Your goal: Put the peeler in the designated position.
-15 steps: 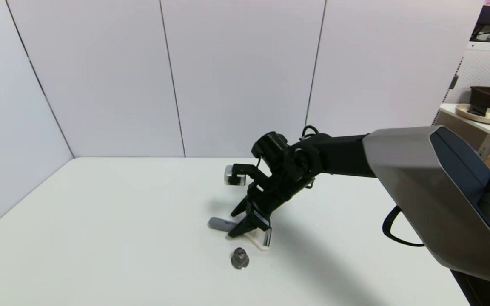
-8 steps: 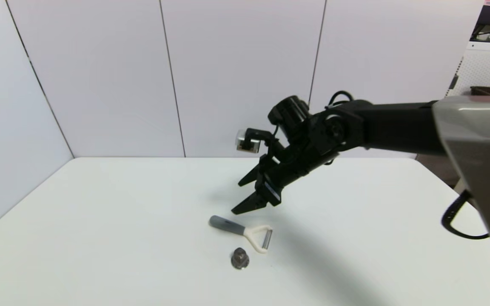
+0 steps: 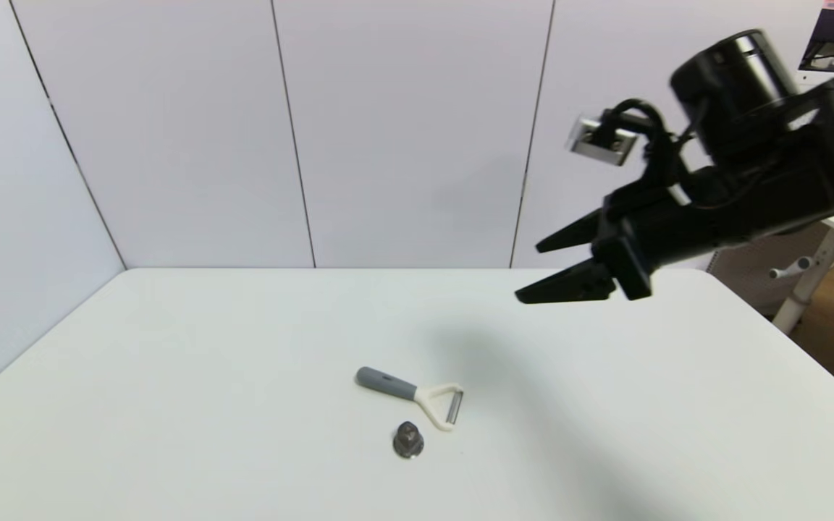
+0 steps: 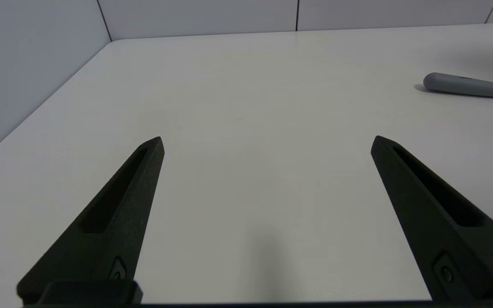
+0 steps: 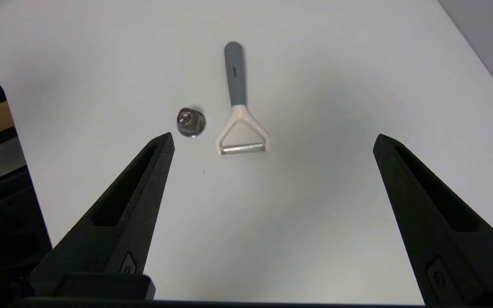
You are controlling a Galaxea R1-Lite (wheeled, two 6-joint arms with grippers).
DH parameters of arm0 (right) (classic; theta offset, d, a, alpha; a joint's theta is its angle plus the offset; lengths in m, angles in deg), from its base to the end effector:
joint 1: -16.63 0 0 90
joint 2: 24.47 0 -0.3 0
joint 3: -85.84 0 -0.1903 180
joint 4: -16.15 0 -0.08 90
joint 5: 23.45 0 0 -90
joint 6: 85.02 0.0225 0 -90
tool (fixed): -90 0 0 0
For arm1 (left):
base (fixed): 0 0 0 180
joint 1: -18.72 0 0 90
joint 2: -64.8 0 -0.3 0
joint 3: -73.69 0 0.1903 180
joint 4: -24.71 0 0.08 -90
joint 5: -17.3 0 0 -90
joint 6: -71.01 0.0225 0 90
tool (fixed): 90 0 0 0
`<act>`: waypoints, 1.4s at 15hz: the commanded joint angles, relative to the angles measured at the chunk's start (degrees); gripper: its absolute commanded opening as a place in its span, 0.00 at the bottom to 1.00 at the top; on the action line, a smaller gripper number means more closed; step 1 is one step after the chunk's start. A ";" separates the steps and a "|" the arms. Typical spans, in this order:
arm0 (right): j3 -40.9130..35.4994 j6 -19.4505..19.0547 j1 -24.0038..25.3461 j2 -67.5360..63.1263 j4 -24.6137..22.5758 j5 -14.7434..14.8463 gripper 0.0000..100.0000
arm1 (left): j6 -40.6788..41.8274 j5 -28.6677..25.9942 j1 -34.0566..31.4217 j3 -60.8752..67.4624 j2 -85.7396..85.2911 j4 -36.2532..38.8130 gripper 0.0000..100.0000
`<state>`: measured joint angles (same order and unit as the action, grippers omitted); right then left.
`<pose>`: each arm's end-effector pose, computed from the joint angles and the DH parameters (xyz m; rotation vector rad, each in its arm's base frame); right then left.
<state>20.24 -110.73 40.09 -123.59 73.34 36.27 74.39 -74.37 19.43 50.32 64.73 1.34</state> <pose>0.2754 0.1319 0.2799 -0.3509 0.5418 1.0465 -0.0229 -0.0004 0.0755 0.0590 -0.0024 -0.0415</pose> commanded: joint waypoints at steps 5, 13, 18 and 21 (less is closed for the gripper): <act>-30.92 6.02 -13.52 43.49 -6.66 17.27 1.00 | -0.04 0.00 0.00 0.00 0.07 0.00 1.00; -56.32 11.12 -21.52 73.55 -16.41 27.91 1.00 | 0.05 0.00 0.00 0.00 0.07 0.00 1.00; -66.96 15.78 -24.25 85.23 -21.51 28.08 1.00 | -0.04 0.00 0.00 0.00 0.07 0.00 1.00; -72.67 16.13 -23.98 89.10 -25.47 28.26 1.00 | -0.04 0.00 0.00 0.00 0.07 0.00 1.00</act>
<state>-48.39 -94.69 16.11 -38.88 50.65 64.44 74.34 -74.34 19.43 50.32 64.73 1.34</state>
